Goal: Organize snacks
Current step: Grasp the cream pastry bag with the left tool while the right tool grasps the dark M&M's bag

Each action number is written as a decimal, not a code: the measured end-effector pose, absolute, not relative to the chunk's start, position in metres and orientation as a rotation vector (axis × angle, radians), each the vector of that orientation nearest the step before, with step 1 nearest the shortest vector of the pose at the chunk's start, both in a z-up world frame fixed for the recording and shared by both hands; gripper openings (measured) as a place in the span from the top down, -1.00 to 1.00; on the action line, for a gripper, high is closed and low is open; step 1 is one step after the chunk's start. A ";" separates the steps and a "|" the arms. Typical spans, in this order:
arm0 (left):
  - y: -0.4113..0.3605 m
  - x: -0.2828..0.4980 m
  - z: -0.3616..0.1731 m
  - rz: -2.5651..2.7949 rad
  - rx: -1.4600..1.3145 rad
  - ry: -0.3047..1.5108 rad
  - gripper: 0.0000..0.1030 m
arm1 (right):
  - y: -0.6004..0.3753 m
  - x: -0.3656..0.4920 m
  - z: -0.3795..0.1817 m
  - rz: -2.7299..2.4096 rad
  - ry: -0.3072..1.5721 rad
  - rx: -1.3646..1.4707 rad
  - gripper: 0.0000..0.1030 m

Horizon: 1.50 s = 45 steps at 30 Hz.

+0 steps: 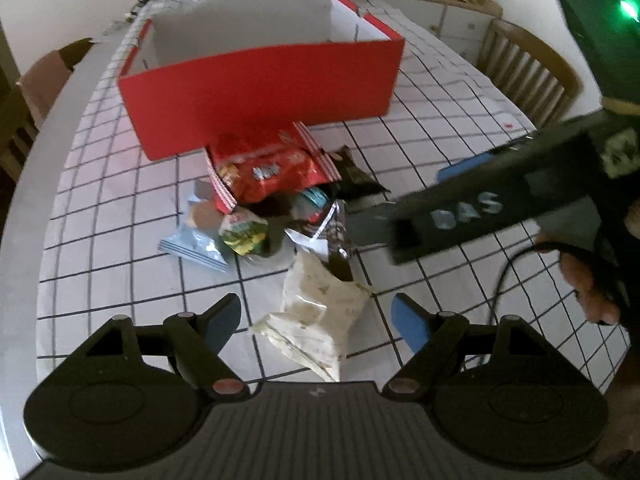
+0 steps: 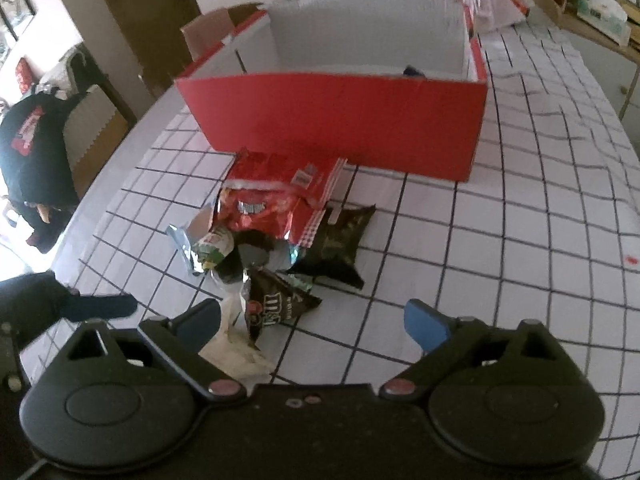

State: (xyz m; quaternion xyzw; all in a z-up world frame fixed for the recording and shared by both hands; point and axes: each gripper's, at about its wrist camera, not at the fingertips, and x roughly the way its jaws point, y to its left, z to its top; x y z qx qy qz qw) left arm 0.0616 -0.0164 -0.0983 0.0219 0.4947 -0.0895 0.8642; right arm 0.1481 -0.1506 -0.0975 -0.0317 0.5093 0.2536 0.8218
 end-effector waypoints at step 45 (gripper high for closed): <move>0.019 0.082 -0.123 -0.213 -0.087 1.129 0.07 | -0.142 0.160 -0.114 0.535 1.152 0.035 0.47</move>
